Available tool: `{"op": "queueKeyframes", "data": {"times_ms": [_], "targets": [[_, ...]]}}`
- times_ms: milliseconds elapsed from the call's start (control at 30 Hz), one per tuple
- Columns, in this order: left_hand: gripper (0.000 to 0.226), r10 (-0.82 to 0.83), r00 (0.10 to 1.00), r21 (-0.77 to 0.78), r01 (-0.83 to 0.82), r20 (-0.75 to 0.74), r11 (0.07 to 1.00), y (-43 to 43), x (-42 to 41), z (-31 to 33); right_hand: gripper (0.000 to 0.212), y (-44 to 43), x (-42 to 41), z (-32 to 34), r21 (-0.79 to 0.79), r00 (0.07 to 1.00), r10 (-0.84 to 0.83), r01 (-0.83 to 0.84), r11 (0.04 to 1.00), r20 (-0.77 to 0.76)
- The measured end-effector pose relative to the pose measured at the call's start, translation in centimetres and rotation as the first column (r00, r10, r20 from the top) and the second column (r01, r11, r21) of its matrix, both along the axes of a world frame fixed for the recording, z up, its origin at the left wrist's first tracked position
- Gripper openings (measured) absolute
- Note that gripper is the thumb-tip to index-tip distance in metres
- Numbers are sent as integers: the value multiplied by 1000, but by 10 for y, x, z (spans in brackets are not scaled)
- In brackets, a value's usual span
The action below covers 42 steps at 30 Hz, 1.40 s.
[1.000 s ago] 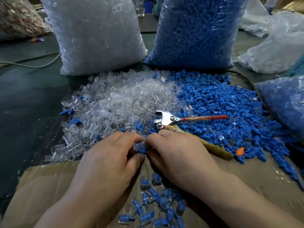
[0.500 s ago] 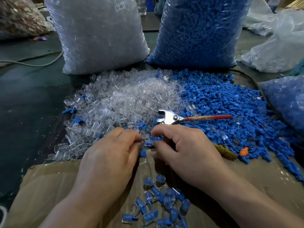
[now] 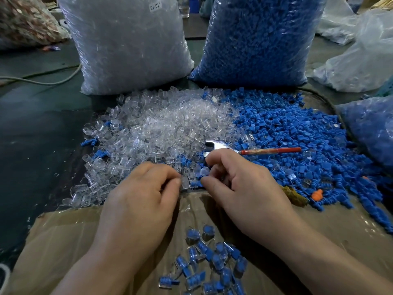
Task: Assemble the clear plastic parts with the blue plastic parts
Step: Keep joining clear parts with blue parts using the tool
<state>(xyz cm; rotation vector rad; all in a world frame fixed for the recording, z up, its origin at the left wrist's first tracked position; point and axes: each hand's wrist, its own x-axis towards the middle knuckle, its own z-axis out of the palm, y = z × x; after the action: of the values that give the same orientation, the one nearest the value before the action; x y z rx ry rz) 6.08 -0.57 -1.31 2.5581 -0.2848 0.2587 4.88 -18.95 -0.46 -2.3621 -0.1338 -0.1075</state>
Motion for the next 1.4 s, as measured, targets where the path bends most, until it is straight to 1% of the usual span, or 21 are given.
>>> {"op": "queueKeyframes", "data": {"times_ms": [67,100,167,233,300,400,500,567,633,700,733,767,833,933,1133,1233,1300,1400], "targets": [[11,35,999,-138,-38,-23,990,3,1,-1,20,1,-2,1,-62,999,38,-38,997,9],[10,51,997,-242,-62,-52,968,4,0,-1,19,2,-4,3,-110,997,69,-66,992,23],[10,80,988,-450,-130,-129,883,5,0,-1,16,4,-6,6,-187,991,122,-111,976,49],[4,81,984,-566,-156,-156,809,7,1,-3,14,2,-7,10,-221,990,127,-111,969,58],[11,38,987,-621,-130,-159,773,10,2,-3,15,-2,-9,13,-293,993,111,-98,951,28],[12,-56,978,-634,-86,-201,769,10,0,-2,25,-12,-14,21,-467,997,66,-72,882,-30],[17,-118,964,-658,-70,-238,750,7,-2,-3,30,-27,-15,30,-547,996,-44,-3,837,-72],[24,-147,955,-684,-74,-259,726,7,0,-5,30,-36,-11,34,-563,990,-139,96,821,-35],[28,-175,944,-711,-80,-279,698,8,2,-7,33,-48,-6,36,-556,970,-234,228,799,61],[20,-195,938,-744,-90,-286,662,9,3,-8,53,-59,1,35,-612,943,-317,309,728,100],[18,-200,936,-750,-93,-290,655,8,3,-8,62,-63,4,34,-654,932,-355,316,687,77],[22,-204,934,-752,-93,-292,653,8,2,-8,70,-66,7,33,-691,922,-386,302,657,35],[27,-210,932,-751,-91,-297,655,8,3,-8,78,-67,11,32,-734,909,-413,242,634,-58],[27,-211,928,-747,-97,-306,657,7,3,-6,73,-66,11,31,-750,910,-403,202,629,-93],[24,-201,928,-716,-92,-314,692,6,3,-6,67,-78,3,35,-769,900,-430,226,598,-71],[20,-203,923,-695,-90,-328,713,4,2,-4,55,-81,2,36,-729,912,-403,221,648,-81],[17,-194,923,-691,-98,-331,716,2,1,-1,47,-81,2,35,-686,920,-387,243,686,-61],[18,-182,918,-709,-135,-353,692,-4,-3,6,33,-82,2,32,-607,928,-372,294,738,-4]]}}
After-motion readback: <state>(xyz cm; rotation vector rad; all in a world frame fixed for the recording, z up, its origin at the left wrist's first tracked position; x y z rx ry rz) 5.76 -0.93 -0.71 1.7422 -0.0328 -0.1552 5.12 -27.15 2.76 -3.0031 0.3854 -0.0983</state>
